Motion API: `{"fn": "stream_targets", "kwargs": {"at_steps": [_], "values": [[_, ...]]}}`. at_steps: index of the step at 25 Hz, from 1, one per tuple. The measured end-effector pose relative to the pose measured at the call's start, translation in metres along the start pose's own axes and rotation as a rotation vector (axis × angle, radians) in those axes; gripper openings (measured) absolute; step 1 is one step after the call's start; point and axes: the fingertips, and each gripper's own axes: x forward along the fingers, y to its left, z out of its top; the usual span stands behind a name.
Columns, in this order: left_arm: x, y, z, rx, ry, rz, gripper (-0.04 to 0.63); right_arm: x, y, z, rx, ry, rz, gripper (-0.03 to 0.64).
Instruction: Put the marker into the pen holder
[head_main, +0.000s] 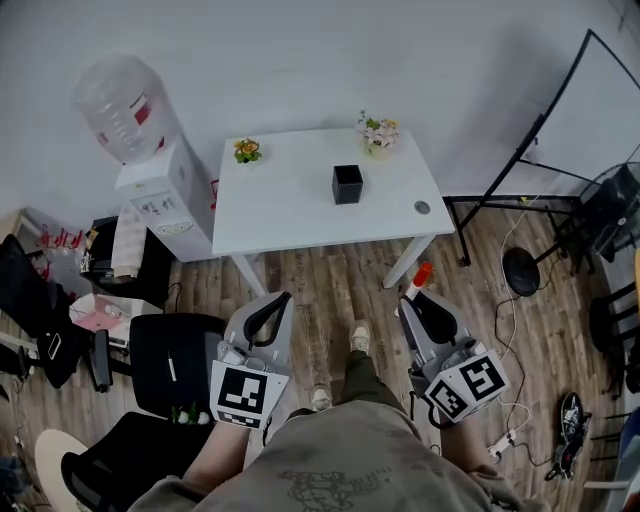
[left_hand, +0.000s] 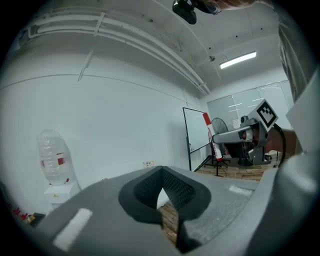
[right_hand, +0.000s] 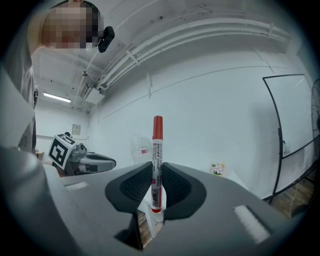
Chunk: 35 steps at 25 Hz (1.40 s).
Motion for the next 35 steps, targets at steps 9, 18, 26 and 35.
{"fn": "stream_targets", "kwargs": {"at_steps": [9,18,26,35], "values": [[0.063,0.024,-0.006,0.007,0.021,0.009,0.001,0.05,-0.05,-0.007,-0.004,-0.008,0.003,0.092],[0.174,0.06,-0.005,-0.011,0.071,0.031,0.001,0.139,-0.145,-0.004,0.035,0.003,0.041,0.092],[0.275,0.102,0.012,0.01,0.1,0.09,0.001,0.217,-0.236,0.017,0.046,0.006,0.095,0.092],[0.338,0.13,0.014,-0.012,0.13,0.17,0.0,0.288,-0.296,0.019,0.071,0.018,0.178,0.092]]}}
